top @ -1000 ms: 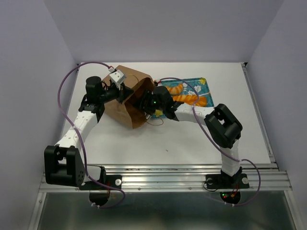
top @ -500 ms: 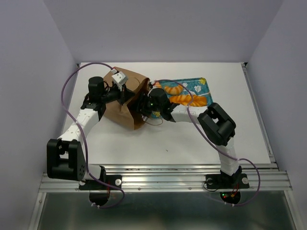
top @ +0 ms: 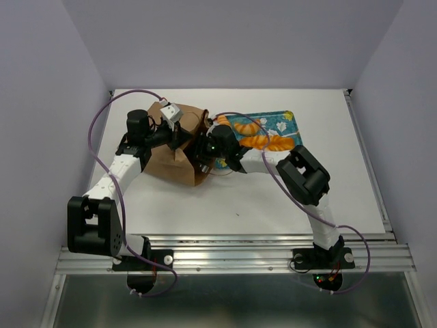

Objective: Take the fake bread out of the paper bag
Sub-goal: Take out the fake bread from the paper bag.

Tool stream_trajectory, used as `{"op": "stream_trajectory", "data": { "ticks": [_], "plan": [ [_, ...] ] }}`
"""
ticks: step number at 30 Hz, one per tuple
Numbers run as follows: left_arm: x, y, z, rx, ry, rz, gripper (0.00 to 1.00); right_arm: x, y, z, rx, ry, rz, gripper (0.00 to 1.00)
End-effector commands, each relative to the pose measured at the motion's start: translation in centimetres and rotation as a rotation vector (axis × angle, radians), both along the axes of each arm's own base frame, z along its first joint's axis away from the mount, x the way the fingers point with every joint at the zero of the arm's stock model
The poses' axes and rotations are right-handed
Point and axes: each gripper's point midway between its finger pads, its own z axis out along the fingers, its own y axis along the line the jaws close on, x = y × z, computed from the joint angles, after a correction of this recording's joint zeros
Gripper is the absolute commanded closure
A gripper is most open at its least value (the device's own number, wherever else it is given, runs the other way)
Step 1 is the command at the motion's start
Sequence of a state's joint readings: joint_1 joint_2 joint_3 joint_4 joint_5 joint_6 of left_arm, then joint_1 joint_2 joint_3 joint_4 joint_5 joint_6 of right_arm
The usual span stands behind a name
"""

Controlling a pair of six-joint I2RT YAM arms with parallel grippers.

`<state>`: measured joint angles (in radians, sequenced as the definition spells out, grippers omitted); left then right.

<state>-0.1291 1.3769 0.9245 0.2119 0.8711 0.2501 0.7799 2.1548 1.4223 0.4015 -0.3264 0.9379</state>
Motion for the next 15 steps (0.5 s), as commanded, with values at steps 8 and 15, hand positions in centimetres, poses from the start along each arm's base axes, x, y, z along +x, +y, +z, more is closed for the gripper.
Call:
{"op": "stream_trajectory", "data": {
  "ticks": [8, 15],
  "plan": [
    [0.6, -0.4, 2.7, 0.008, -0.121, -0.016, 1.0, -2.6, -0.7, 5.9, 0.074, -0.183, 0.041, 0.99],
    [1.3, 0.3, 2.6, 0.012, -0.115, 0.022, 1.0, -2.1, -4.8, 7.4, 0.041, -0.242, -0.064, 0.99]
  ]
}}
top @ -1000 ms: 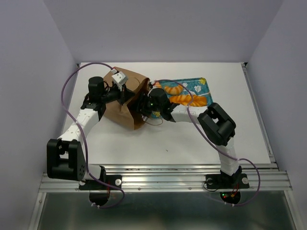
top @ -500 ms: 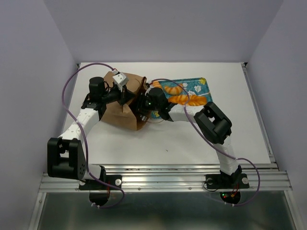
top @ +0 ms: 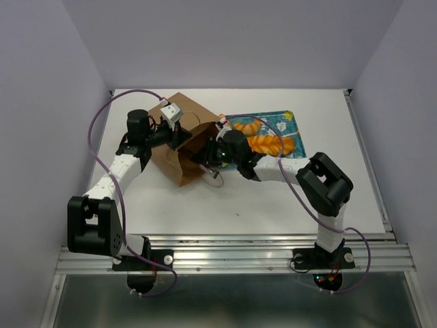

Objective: Take the fake bread out of the paper bag
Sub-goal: Take out the fake bread from the paper bag, then place the fake bread in the container.

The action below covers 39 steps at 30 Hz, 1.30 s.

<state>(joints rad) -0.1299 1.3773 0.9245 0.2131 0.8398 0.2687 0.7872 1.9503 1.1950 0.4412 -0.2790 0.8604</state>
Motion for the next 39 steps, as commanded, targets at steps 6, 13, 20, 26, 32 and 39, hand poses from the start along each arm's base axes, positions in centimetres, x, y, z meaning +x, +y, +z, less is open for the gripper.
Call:
{"op": "stream_trajectory", "data": {
  "ticks": [6, 13, 20, 26, 32, 39],
  "plan": [
    [1.3, 0.2, 3.9, -0.037, -0.11, 0.028, 1.0, -0.2, -3.8, 6.2, 0.059, -0.179, -0.082, 0.99],
    [1.7, 0.5, 5.3, -0.058, -0.123, 0.065, 1.0, -0.6, -6.2, 7.2, 0.031, -0.215, -0.136, 0.99],
    [2.8, 1.6, 6.2, -0.073, -0.108, 0.161, 1.0, -2.9, -8.7, 8.0, -0.048, -0.262, -0.106, 0.99],
    [3.2, 2.5, 7.2, -0.087, -0.122, 0.205, 1.0, -5.3, -12.6, 11.5, -0.134, -0.358, -0.117, 0.99],
    [4.0, 3.7, 7.6, -0.096, -0.118, 0.249, 1.0, -6.2, -17.2, 14.4, -0.152, -0.397, -0.221, 0.99],
    [5.1, 4.8, 8.6, -0.13, -0.111, 0.288, 1.0, -2.6, -23.4, 16.4, -0.245, -0.424, -0.44, 0.99]
  ]
}}
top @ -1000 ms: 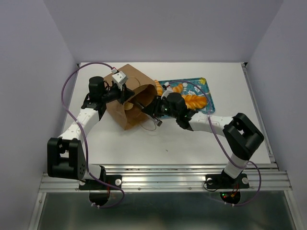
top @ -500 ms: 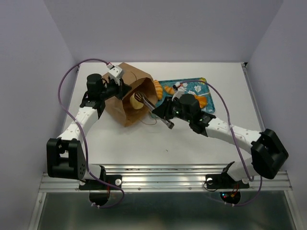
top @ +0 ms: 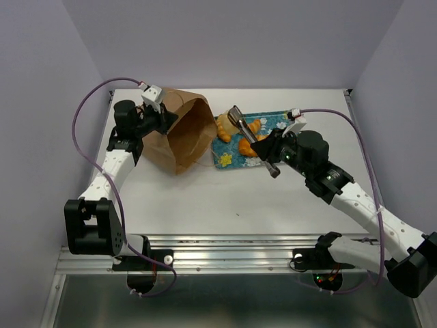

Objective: Take the fake bread out of the paper bag
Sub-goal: Place the fake bread in the container.

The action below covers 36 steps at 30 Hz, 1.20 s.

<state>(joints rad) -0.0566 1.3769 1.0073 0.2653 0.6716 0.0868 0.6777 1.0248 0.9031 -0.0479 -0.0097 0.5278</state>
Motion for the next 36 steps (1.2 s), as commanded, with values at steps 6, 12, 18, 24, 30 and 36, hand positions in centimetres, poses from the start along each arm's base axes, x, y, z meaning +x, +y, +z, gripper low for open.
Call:
{"op": "stream_trajectory", "data": {
  "ticks": [6, 12, 18, 24, 30, 36],
  "plan": [
    [0.9, 1.4, 6.0, -0.067, -0.12, 0.052, 1.0, 7.7, -8.1, 1.8, -0.131, -0.065, -0.305, 0.99],
    [1.1, 1.9, 8.6, -0.164, -0.065, 0.112, 1.0, 13.0, -12.8, 5.3, -0.414, -0.22, -0.495, 0.99],
    [0.8, 3.3, 9.2, -0.214, -0.056, 0.151, 1.0, 17.5, -14.2, 6.9, -0.728, -0.338, -0.49, 0.99],
    [0.2, 3.6, 9.4, -0.22, -0.073, 0.179, 1.0, 19.7, -14.1, 4.9, -1.073, -0.469, -0.327, 0.99],
    [-0.3, 4.1, 9.4, -0.223, -0.077, 0.217, 1.0, 19.8, -15.0, -0.3, -1.397, -0.508, -0.117, 0.99],
    [-1.3, 3.8, 9.5, -0.214, -0.075, 0.193, 1.0, 19.0, -15.1, -5.4, -1.509, -0.518, 0.049, 0.99]
  ]
}}
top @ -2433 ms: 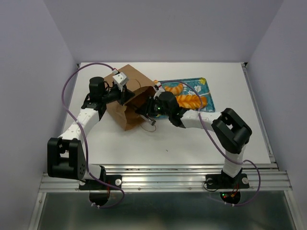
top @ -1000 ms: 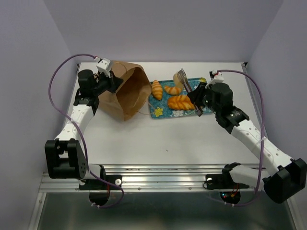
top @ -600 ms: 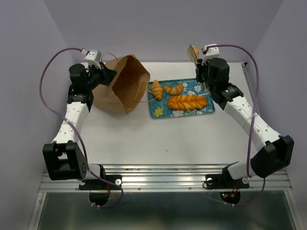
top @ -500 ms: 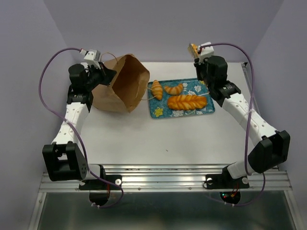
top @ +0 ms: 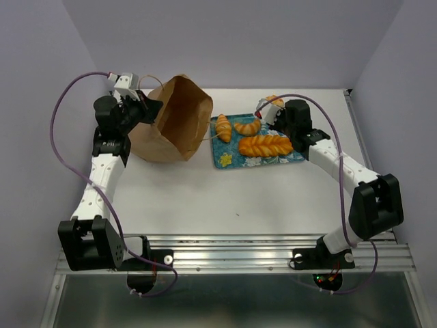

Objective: Take the fake bread out of the paper bag
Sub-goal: Place the fake bread in the container.

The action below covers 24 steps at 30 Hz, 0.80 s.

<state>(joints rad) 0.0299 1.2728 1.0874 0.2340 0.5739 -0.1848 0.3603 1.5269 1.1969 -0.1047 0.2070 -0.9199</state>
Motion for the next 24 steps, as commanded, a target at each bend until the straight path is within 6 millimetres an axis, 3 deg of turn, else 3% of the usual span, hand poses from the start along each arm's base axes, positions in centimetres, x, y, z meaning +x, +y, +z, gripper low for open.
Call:
{"op": "stream_trajectory", "data": {
  "ticks": [1, 6, 13, 15, 19, 24],
  "plan": [
    [-1.5, -0.3, 2.3, 0.004, -0.084, -0.021, 1.0, 0.9, 0.2, 1.0, -0.118, -0.094, 0.095, 0.99],
    [-2.4, -0.7, 1.8, 0.005, -0.094, -0.04, 1.0, 1.2, -0.5, -3.1, -0.183, -0.048, 0.1, 0.99],
    [-2.9, -1.7, 0.0, 0.016, -0.079, -0.077, 1.0, 1.5, -1.4, -5.3, -0.228, -0.038, 0.075, 0.99],
    [-3.2, -2.9, -0.4, 0.015, -0.073, -0.103, 1.0, 1.6, -1.6, -5.5, -0.244, -0.049, 0.07, 0.99],
    [-3.2, -3.6, -1.0, 0.016, -0.063, -0.117, 1.0, 1.9, -2.5, -5.7, -0.267, -0.101, 0.022, 0.99],
    [-3.0, -4.3, -1.3, 0.023, -0.059, -0.126, 1.0, 1.4, -3.5, -7.3, -0.287, -0.103, -0.006, 0.99]
  ]
}}
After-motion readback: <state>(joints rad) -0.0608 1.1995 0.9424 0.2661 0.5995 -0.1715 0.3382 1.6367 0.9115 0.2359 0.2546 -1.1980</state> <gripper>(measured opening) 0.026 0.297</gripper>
